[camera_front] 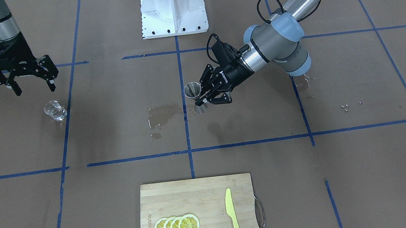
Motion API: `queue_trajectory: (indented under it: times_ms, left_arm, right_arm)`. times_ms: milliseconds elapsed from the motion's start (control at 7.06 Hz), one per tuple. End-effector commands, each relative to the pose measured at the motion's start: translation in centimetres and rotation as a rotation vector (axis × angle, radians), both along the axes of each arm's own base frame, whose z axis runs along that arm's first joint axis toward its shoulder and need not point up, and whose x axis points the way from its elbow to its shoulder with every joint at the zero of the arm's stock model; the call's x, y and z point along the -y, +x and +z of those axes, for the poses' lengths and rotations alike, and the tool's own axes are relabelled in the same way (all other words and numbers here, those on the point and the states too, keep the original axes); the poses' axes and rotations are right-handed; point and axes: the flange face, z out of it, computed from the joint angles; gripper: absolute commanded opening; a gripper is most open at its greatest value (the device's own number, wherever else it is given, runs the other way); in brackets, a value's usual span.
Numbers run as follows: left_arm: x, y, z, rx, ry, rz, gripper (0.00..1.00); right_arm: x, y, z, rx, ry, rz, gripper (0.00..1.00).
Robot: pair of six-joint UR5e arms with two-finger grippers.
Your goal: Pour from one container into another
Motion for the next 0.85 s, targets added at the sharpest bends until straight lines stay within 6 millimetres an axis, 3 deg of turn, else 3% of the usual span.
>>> queue_trajectory:
  times_ms: [0, 283, 425, 709]
  left_arm:
    - [-0.2, 0.2, 0.0, 0.001, 0.0, 0.004, 0.0]
    - [-0.3, 0.3, 0.0, 0.001, 0.0, 0.006, 0.0]
    - [-0.3, 0.3, 0.1, 0.002, 0.0, 0.005, 0.0]
    - [-0.4, 0.3, 0.0, 0.001, 0.001, 0.007, 0.0]
  right_arm:
    - [-6.0, -2.6, 3.3, -0.019, 0.184, 0.134, 1.0]
    - [-8.6, -5.9, 6.3, -0.014, 0.338, 0.287, 1.0]
    - [-9.0, -6.6, 8.3, 0.001, 0.393, 0.332, 1.0]
    - [-8.9, -7.7, 10.4, 0.004, 0.474, 0.41, 0.99]
